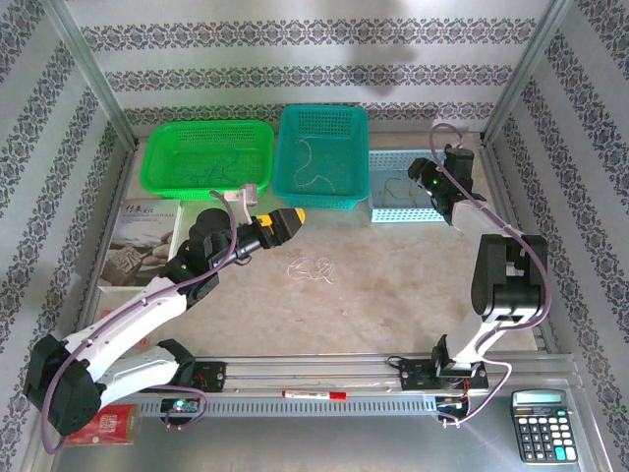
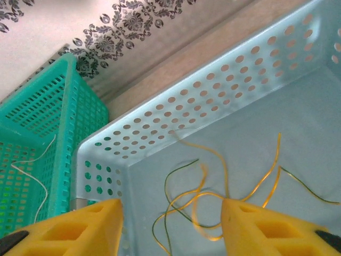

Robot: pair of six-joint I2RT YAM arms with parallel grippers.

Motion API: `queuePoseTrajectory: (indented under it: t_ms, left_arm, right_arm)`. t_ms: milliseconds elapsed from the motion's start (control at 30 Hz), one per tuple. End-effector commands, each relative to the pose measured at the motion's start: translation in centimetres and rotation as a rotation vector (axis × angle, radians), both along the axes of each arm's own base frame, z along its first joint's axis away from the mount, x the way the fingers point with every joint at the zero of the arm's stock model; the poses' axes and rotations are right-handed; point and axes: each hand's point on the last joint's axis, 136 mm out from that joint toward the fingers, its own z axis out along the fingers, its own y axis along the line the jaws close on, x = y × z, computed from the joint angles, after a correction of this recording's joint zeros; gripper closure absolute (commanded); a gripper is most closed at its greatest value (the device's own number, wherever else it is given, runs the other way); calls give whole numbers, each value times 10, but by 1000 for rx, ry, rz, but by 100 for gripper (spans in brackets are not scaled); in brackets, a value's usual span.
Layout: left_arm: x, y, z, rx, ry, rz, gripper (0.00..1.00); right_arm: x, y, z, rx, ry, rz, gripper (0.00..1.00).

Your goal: Untangle the cables

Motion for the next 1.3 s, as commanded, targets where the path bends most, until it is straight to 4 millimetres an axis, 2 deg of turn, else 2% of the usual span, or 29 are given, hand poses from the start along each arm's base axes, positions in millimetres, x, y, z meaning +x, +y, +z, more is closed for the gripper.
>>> queuePoseTrajectory:
  t_ms: [0, 133, 300, 433, 533, 700, 833, 967, 1267]
  left_arm:
    - [1, 9, -6, 23, -6, 31, 0]
    - [2, 11, -17, 35, 22, 43, 0]
    - [1, 16, -37, 65, 71, 64, 0]
    - [1, 23, -58, 107, 128, 99, 0]
    - [0, 26, -73, 127, 167, 115, 0]
    - [-1, 29, -84, 124, 203, 127, 0]
    - [-1, 28, -85, 116, 208, 124, 0]
    - [-1, 28, -84, 111, 208, 123, 0]
    - [0, 29, -81, 99, 207, 129, 0]
  right_arm:
    - [-14, 22, 38, 37, -81, 72, 48]
    - [-41, 59, 51, 56, -111, 159, 48]
    - [-86, 113, 51, 70, -115, 279, 47]
    - [-130, 160, 29, 54, -79, 387, 45]
    - [-165, 189, 4, 14, -28, 470, 43]
    - [-213, 223, -30, -41, 32, 595, 41]
    - [-240, 245, -52, -128, 65, 715, 41]
    - [-250, 256, -67, -213, 85, 779, 42]
    - [-242, 267, -93, -291, 140, 828, 46]
